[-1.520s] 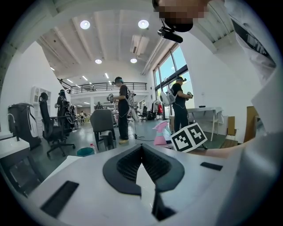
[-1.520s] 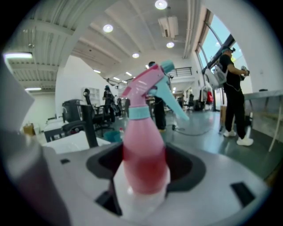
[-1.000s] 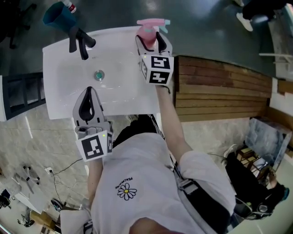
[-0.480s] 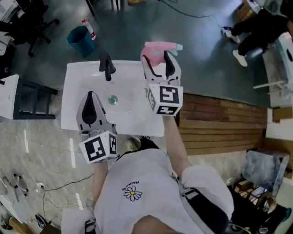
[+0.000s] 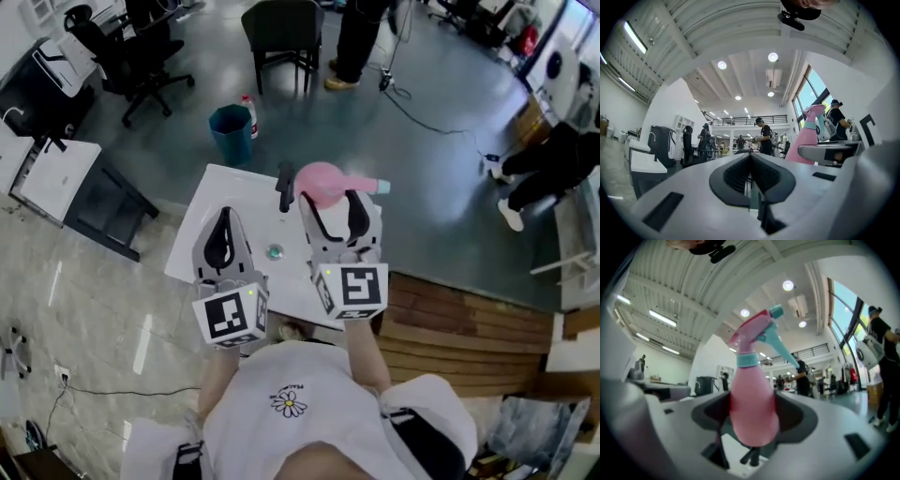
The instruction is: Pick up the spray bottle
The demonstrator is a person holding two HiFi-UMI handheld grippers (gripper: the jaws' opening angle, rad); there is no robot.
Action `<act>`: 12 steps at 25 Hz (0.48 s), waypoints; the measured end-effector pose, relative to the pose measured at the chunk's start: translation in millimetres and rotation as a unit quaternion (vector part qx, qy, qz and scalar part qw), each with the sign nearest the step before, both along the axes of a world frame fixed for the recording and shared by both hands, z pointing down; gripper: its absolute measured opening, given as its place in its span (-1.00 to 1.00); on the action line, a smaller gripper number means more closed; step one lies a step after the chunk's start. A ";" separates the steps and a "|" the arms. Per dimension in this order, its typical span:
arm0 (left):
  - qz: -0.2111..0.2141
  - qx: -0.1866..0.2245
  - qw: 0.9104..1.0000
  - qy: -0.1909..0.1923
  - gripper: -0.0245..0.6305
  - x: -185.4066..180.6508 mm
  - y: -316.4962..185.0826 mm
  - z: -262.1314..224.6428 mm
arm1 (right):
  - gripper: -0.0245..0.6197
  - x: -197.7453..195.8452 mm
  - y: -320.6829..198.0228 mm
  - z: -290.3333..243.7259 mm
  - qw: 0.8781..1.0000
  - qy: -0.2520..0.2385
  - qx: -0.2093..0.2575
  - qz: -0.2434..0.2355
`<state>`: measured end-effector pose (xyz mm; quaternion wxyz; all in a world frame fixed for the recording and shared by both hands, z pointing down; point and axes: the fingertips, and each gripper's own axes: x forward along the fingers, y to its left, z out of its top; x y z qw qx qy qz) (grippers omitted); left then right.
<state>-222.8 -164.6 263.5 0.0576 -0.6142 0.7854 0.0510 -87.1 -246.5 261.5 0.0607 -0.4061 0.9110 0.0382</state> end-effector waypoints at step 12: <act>-0.023 0.030 0.999 -0.004 -0.86 -22.7 33.8 -20.8 | 0.02 -31.0 63.1 -20.1 0.998 0.003 0.046 -0.046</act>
